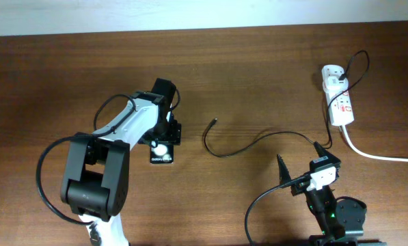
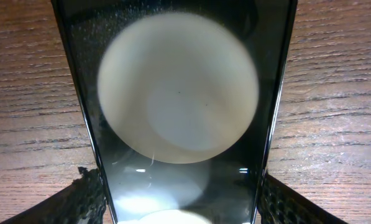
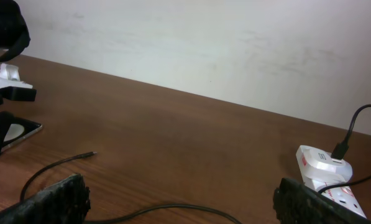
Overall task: Plug charger to phone and switch on socket
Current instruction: 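Lower the left gripper and close it on the phone's sides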
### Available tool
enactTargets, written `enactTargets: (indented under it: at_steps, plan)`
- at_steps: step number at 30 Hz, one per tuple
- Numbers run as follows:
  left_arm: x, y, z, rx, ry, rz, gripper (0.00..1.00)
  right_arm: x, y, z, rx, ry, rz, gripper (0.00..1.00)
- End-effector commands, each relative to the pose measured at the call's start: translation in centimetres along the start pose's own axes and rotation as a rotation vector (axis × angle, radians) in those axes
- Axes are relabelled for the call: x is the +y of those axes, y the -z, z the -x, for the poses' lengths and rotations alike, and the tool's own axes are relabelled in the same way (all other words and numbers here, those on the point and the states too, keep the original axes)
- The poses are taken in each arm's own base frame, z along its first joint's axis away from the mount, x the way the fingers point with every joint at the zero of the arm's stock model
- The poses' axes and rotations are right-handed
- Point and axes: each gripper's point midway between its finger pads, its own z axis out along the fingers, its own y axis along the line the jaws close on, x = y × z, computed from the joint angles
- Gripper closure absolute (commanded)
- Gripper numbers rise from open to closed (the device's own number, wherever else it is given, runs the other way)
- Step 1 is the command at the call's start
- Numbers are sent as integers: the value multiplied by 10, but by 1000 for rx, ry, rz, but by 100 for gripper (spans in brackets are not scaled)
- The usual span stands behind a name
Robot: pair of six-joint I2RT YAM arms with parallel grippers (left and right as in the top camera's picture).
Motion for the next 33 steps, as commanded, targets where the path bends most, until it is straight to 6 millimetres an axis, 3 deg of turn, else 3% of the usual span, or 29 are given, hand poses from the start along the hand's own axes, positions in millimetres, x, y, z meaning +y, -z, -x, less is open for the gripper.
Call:
enactTargets:
  at_steps: [1, 8, 21, 33]
  plan:
    - [3, -19, -10, 57, -7, 14, 21, 0, 0, -2, 4, -8, -2, 1]
    - [0, -15, 1, 22, -6, 5, 21, 0, 0, -2, 4, -8, -2, 2]
    - [-4, 14, 28, -33, -4, -7, 22, 0, 0, -2, 4, -8, -2, 1]
    - [-4, 7, 20, -12, -6, -2, 18, 0, 0, -2, 4, -8, -2, 1]
